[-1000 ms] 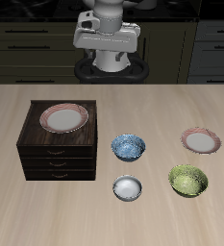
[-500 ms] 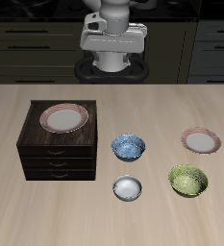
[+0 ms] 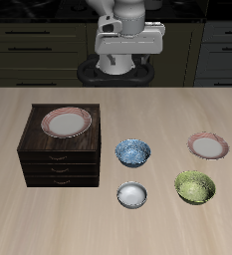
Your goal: Stack the green bowl on the blue bowl
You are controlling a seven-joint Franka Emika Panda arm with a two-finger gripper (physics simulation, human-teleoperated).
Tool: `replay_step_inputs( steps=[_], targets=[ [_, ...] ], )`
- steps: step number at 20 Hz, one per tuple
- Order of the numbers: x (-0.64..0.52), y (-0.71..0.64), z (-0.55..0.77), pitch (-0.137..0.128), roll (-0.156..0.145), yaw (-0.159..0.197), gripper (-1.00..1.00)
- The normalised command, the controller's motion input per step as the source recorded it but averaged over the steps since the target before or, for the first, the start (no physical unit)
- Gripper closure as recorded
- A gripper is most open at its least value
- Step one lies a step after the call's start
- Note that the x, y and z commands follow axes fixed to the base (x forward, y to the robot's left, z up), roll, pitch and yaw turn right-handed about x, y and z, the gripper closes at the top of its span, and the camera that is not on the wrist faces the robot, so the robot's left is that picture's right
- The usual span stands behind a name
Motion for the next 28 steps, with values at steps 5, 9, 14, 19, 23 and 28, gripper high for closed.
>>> replay_step_inputs(
  steps=[5, 9, 14, 19, 23, 28],
  targets=[
    [0.45, 0.45, 0.01, 0.028, 0.073, 0.011, -1.00],
    [0.42, 0.30, -0.04, 0.026, 0.030, 0.007, -1.00],
    [0.58, 0.29, 0.00, 0.026, 0.027, -0.023, -1.00],
    [0.50, 0.21, 0.11, -0.031, -0.064, 0.009, -1.00],
    [0.41, 0.35, 0.15, -0.011, -0.015, -0.004, -1.00],
    [0.26, 0.30, 0.12, -0.021, -0.027, -0.007, -1.00]
  ],
)
